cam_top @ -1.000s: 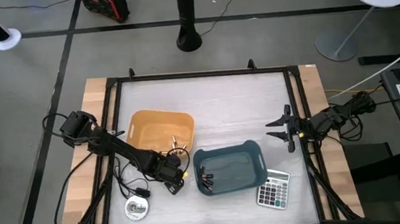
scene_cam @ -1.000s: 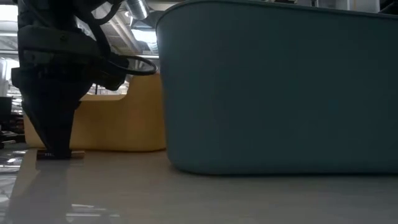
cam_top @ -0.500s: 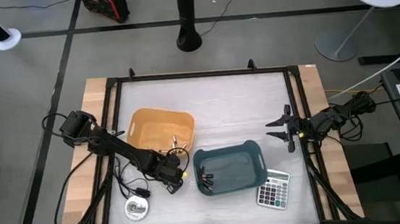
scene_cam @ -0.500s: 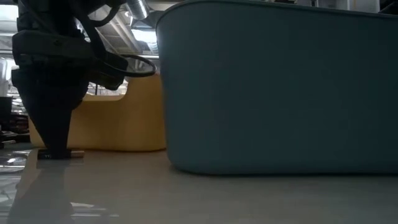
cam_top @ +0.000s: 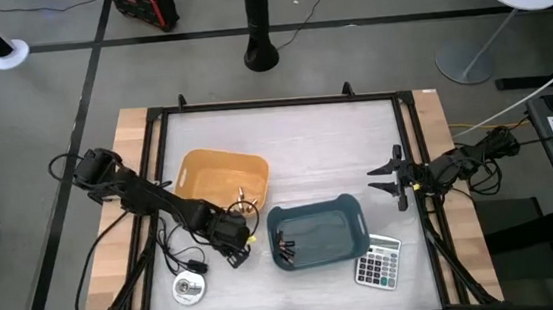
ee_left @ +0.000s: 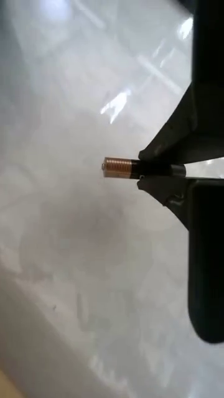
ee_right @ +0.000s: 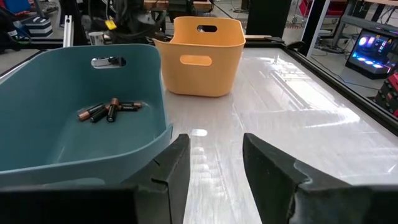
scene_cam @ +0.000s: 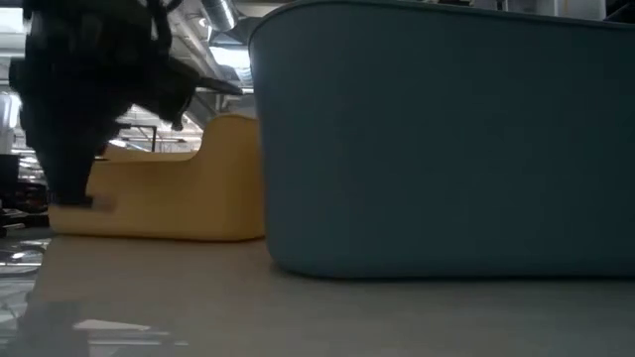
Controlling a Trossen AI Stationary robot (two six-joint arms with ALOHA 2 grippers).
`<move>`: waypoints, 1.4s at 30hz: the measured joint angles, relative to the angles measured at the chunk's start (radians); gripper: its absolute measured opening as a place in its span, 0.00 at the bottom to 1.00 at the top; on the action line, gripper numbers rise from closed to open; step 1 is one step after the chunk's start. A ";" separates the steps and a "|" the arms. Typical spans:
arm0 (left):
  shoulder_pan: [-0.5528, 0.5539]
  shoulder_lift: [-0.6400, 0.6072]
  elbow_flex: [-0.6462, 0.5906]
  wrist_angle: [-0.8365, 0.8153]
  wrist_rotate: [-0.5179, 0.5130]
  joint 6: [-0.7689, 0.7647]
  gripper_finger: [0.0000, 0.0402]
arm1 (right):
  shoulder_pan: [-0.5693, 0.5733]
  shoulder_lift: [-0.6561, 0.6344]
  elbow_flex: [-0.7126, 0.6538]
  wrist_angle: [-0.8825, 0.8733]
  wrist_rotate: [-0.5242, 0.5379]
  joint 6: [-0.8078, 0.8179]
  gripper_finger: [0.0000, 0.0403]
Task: Sort batteries
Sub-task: Put the black battery into the blue bin, then return to Home Position
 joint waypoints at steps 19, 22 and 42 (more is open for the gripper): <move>0.030 -0.181 0.005 0.608 -0.145 0.265 0.08 | 0.000 0.000 0.000 0.000 0.000 0.000 0.36; 0.051 -0.176 0.005 0.667 -0.227 0.369 0.10 | 0.000 0.000 0.000 0.000 0.000 0.000 0.36; 0.080 -0.213 0.005 0.697 -0.246 0.619 0.31 | 0.000 0.000 0.000 0.000 0.000 0.000 0.36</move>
